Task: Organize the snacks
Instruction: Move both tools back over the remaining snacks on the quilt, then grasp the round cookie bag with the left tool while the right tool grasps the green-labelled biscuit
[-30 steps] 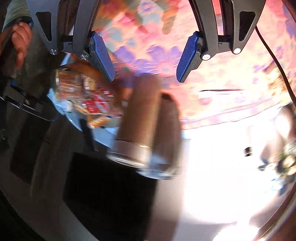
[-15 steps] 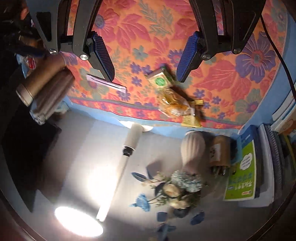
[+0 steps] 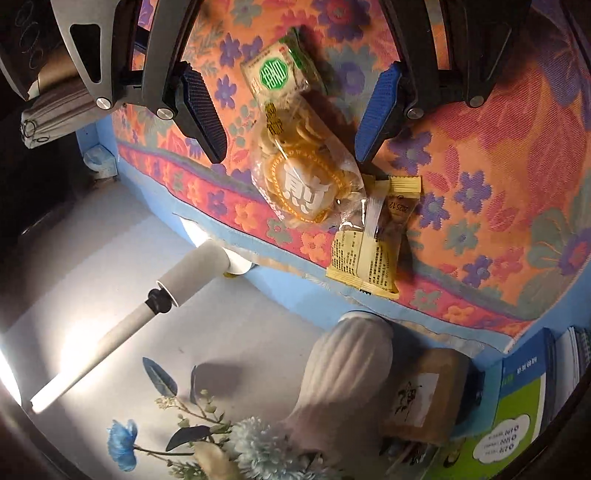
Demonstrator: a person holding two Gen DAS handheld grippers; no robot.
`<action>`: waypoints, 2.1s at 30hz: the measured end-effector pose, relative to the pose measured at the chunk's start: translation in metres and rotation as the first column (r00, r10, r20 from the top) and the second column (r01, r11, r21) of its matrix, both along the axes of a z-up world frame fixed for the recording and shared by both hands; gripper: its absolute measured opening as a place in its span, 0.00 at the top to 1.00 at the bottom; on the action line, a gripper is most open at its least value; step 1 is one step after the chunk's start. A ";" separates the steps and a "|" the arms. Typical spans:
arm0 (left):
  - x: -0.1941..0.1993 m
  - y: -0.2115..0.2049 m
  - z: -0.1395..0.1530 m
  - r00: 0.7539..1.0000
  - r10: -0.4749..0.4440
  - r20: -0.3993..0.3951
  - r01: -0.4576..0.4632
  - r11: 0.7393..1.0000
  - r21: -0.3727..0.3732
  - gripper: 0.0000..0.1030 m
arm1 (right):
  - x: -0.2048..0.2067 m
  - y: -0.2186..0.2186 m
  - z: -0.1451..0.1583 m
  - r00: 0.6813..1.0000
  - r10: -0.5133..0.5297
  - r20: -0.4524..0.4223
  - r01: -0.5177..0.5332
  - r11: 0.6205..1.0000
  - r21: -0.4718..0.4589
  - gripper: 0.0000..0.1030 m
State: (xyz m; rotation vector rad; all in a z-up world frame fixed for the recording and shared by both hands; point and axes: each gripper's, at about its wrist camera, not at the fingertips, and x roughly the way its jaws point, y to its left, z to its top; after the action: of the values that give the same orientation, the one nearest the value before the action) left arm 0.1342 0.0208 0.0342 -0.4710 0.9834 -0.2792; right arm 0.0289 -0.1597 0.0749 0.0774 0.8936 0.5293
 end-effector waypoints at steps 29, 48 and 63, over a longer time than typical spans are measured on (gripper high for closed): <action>0.006 0.003 -0.017 0.997 -0.047 0.055 0.048 0.999 -0.007 0.55 | -0.001 -0.008 -0.039 0.996 -0.058 -0.071 0.051 0.994 -0.095 0.53; -0.116 -0.054 0.006 0.849 -0.527 0.017 0.516 0.837 0.181 0.48 | -0.081 -0.103 -0.039 0.953 -0.299 -0.059 0.292 0.951 -0.096 0.49; -0.152 -0.074 0.016 0.955 -0.288 0.070 0.258 0.923 0.286 0.18 | -0.087 -0.111 -0.039 0.957 -0.283 -0.071 0.281 0.959 -0.038 0.38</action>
State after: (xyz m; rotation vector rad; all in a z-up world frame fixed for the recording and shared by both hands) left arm -0.0176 -0.0534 0.0507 -0.0617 0.9611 -0.4092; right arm -0.0580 -0.2712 0.0362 0.1984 0.9451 0.2488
